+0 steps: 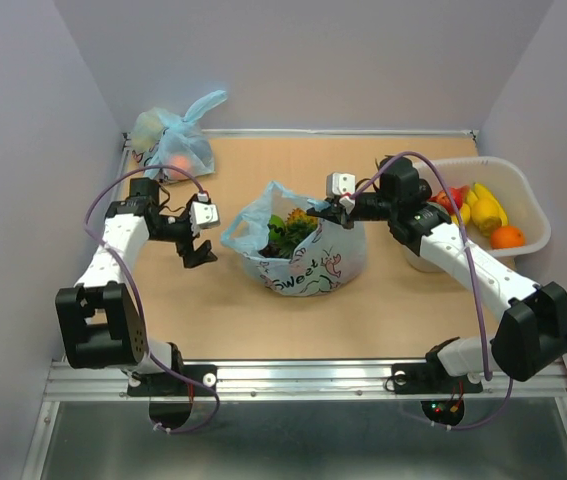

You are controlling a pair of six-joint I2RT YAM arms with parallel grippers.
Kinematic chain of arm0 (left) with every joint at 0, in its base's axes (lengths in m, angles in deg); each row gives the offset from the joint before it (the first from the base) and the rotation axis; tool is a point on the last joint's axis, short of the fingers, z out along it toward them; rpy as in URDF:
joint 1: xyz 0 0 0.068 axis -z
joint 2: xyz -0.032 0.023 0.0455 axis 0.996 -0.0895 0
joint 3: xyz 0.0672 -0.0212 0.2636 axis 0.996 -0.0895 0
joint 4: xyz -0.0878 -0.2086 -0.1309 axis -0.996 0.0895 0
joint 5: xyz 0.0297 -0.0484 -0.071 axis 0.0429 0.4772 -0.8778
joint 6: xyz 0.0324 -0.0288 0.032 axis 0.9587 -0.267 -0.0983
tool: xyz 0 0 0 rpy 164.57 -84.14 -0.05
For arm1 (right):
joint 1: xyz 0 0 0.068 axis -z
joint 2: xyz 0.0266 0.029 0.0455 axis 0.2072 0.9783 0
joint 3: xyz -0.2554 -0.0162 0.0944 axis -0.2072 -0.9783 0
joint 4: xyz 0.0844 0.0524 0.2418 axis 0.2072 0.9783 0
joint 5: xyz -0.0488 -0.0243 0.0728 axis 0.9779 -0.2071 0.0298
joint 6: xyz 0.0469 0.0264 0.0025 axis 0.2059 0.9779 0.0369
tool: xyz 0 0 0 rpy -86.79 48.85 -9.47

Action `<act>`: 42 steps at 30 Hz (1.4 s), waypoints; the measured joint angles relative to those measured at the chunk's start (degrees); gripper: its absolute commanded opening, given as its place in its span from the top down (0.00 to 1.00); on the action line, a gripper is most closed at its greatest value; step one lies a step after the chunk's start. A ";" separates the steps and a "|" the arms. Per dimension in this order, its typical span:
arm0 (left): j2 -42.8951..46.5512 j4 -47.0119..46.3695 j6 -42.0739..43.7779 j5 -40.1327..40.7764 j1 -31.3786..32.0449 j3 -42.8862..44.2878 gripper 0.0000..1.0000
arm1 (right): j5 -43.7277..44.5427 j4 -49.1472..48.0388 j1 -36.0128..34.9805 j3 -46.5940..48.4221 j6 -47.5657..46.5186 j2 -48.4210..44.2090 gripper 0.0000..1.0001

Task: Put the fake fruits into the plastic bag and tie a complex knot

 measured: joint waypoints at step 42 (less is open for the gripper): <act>-8.02 2.32 -14.93 -10.19 3.80 26.51 1.00 | 15.93 5.73 1.97 4.74 19.17 0.48 1.00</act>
